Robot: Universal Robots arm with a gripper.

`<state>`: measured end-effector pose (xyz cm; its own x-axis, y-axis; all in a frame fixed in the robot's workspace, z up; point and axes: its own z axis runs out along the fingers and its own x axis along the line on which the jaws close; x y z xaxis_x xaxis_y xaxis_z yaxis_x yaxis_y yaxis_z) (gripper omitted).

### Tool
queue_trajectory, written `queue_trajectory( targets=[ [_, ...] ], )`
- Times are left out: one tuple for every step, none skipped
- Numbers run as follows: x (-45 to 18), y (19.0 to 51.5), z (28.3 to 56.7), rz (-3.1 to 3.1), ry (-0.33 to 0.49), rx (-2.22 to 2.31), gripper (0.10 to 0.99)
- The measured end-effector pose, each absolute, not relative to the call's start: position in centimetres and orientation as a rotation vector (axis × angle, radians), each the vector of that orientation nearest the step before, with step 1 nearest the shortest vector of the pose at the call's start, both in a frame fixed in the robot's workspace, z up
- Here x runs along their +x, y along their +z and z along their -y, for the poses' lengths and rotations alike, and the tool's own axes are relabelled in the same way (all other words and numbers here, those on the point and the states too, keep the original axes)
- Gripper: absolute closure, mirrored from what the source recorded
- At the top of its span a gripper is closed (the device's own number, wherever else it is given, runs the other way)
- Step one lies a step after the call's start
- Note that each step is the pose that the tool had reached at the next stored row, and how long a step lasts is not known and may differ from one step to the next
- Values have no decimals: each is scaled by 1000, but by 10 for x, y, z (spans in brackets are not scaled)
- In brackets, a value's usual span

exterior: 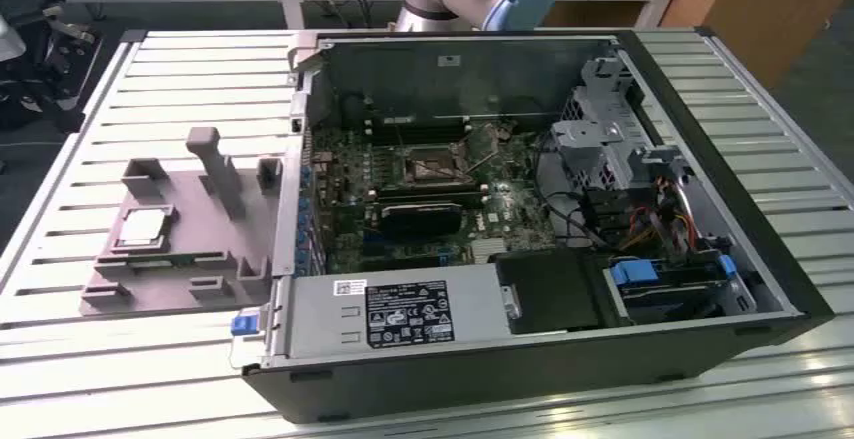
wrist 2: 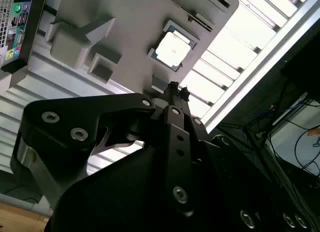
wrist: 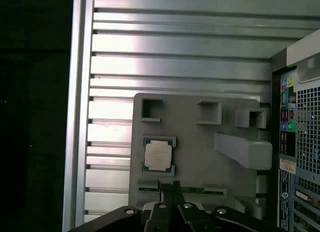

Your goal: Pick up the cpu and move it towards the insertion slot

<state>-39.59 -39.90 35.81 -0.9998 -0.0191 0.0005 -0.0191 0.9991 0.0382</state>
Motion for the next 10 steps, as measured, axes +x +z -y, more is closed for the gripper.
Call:
queue_trajectory(
  targets=[
    [-396, 358, 399, 3140, -60, 30, 984],
    [-396, 358, 399, 3140, -60, 30, 984],
    [-396, 358, 399, 3140, -60, 30, 984],
    [-396, 358, 399, 3140, -60, 30, 984],
    [-396, 358, 399, 3140, -60, 30, 984],
    [-396, 358, 399, 3140, -60, 30, 984],
    [-396, 358, 399, 3140, -60, 30, 984],
    [-396, 358, 399, 3140, -60, 30, 984],
    [-396, 358, 399, 3140, -60, 30, 984],
    [-396, 358, 399, 3140, -60, 30, 984]
  ],
)
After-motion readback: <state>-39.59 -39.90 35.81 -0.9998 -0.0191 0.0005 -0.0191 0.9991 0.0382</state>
